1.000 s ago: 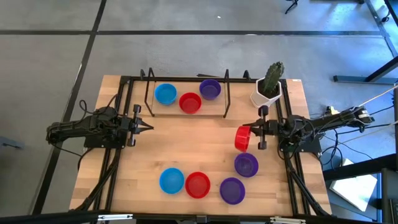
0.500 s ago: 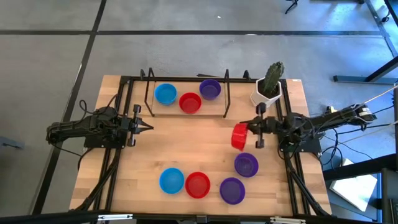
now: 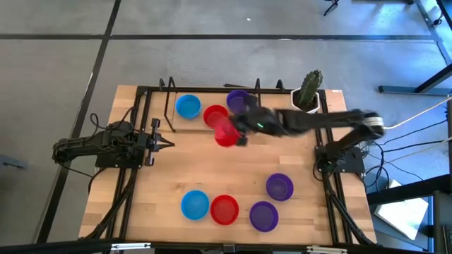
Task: Pick & Place Mini bowls
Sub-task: Stack the red bowl on top of the red bowls on the shelf
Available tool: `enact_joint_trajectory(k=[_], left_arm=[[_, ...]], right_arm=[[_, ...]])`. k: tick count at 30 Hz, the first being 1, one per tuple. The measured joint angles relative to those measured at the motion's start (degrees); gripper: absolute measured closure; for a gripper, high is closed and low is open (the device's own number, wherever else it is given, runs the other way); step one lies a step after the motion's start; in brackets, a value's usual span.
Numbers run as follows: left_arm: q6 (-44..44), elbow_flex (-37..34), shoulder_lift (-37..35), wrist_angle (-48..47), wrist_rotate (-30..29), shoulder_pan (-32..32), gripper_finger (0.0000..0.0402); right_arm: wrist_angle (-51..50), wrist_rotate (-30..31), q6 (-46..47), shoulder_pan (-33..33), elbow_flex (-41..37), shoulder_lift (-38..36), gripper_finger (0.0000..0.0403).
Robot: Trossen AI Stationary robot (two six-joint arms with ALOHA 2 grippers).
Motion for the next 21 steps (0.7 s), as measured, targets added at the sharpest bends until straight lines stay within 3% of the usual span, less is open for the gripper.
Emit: enact_joint_trajectory(k=[7, 11, 16, 21], left_arm=[[-0.2, 0.0, 0.0, -0.2, -0.6, 0.0, 0.0398], [-0.2, 0.0, 0.0, -0.2, -0.9, 0.0, 0.0398], [-0.1, 0.0, 0.0, -0.2, -0.9, 0.0, 0.0398], [0.0, 0.0, 0.0, -0.2, -1.0, 0.0, 0.0398]], right_arm=[[-22.7, -11.6, 0.9, -11.3, 30.6, 19.1, 0.0401], [-32.6, -12.7, 1.5, -15.0, 43.8, 28.7, 0.0401], [-41.2, -15.9, 1.5, -18.5, 53.6, 38.4, 0.0401], [-42.6, -18.3, 1.5, -20.3, 56.1, 42.2, 0.0400]])
